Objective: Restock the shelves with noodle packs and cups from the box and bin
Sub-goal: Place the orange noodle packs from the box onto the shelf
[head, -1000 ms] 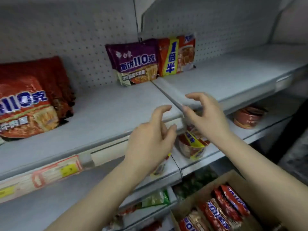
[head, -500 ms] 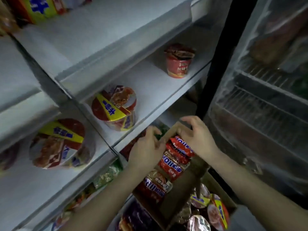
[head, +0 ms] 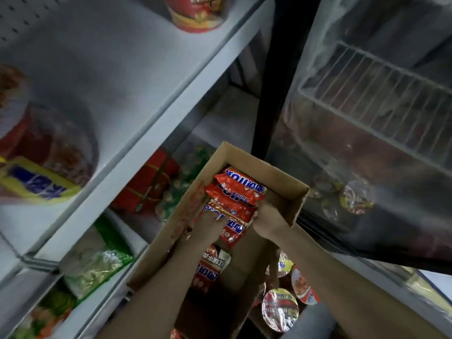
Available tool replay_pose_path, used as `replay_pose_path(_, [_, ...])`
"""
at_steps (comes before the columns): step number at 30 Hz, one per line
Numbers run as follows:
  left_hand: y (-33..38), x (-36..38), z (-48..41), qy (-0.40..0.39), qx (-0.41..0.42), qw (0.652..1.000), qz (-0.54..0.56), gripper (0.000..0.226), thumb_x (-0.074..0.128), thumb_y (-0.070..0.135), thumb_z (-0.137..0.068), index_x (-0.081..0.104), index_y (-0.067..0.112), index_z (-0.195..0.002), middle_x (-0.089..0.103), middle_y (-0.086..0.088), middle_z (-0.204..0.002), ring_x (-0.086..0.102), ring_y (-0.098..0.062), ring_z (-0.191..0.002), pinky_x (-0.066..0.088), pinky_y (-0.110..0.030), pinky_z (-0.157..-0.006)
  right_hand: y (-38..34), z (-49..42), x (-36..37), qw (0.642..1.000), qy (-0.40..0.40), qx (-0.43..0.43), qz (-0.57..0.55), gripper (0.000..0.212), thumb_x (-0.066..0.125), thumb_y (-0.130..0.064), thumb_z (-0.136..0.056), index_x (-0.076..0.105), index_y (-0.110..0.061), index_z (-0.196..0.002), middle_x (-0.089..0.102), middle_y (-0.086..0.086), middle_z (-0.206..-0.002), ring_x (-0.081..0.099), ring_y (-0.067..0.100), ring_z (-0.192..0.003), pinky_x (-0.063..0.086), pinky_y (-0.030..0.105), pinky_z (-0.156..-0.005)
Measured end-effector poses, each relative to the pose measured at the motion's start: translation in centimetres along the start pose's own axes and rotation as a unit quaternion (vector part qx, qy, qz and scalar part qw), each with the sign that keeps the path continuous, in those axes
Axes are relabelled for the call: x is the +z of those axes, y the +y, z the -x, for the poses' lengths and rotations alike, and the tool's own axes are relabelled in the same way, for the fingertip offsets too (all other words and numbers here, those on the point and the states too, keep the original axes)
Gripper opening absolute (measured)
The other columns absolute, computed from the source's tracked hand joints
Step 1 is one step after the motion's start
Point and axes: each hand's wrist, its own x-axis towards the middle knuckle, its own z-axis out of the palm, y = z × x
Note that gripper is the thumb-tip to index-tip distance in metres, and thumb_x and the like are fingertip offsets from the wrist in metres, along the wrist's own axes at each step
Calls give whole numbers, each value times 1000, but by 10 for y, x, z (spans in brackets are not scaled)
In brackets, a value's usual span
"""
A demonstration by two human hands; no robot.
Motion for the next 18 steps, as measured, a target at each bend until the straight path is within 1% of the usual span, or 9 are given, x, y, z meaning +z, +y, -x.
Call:
replay_pose_path(1, [3,5,-8,4,-11,1000,26,27,73,35,-85,52,18,-82,59,-23,-88,62,-34,-77,50,-42,-76,6,-14,6,1000,-17,7,12,26,48,-25,-101,56,-14,-123,63,5,-124,61,23,-113,48,33,-98])
replay_pose_path(3, [2,21,-30,7,-43,995,90,33,76,24,-85,46,20,-73,54,-14,-78,54,-24,-71,45,-37,-75,14,-33,17,998,-46,15,41,26,45,-24,-103,55,-12,-124,62,6,-124,60,24,-114,48,32,-97])
replay_pose_path(5, [-2,36,-47,-11,-46,991,129,22,78,29,-84,60,15,-83,66,-6,-84,62,-20,-77,50,-32,-84,27,-50,29,995,-72,27,57,28,43,-21,-104,54,-11,-127,61,8,-126,59,24,-117,45,30,-96])
replay_pose_path(7, [-9,49,-67,-22,-47,984,168,43,82,39,-74,69,15,-107,73,-5,-102,69,-21,-92,53,-37,-93,40,-63,40,994,-85,38,54,28,45,-21,-103,52,-15,-129,60,4,-126,58,21,-117,44,27,-94])
replay_pose_path(10, [-20,64,-106,10,-64,974,215,59,82,43,-55,67,20,-108,73,-6,-108,69,-28,-98,54,-46,-95,54,-76,52,994,-88,43,41,24,48,-24,-101,53,-22,-124,62,-3,-115,59,12,-99,47,23,-84])
replay_pose_path(12, [-9,63,-102,22,-72,968,237,53,82,33,-62,67,15,-110,73,-7,-104,70,-30,-94,57,-45,-91,59,-79,55,995,-82,45,36,22,50,-25,-100,53,-22,-121,60,-6,-106,57,8,-91,45,20,-74])
replay_pose_path(13, [-5,62,-99,28,-78,963,255,44,83,24,-70,67,12,-110,73,-8,-103,71,-29,-92,59,-41,-86,61,-80,56,996,-75,47,30,20,50,-25,-100,53,-23,-119,61,-6,-106,58,8,-91,45,20,-73])
replay_pose_path(15, [-3,59,-92,22,-80,957,279,27,79,9,-80,64,11,-102,71,-10,-102,71,-26,-90,60,-35,-78,58,-76,52,996,-72,53,31,22,51,-27,-99,53,-22,-121,63,-4,-112,61,11,-97,50,25,-83])
replay_pose_path(18, [-4,42,-66,-2,-73,953,294,25,78,7,-81,62,11,-101,73,-12,-103,74,-24,-88,62,-32,-76,49,-58,37,995,-74,55,40,21,50,-25,-99,55,-20,-119,63,-2,-108,62,14,-100,51,28,-86])
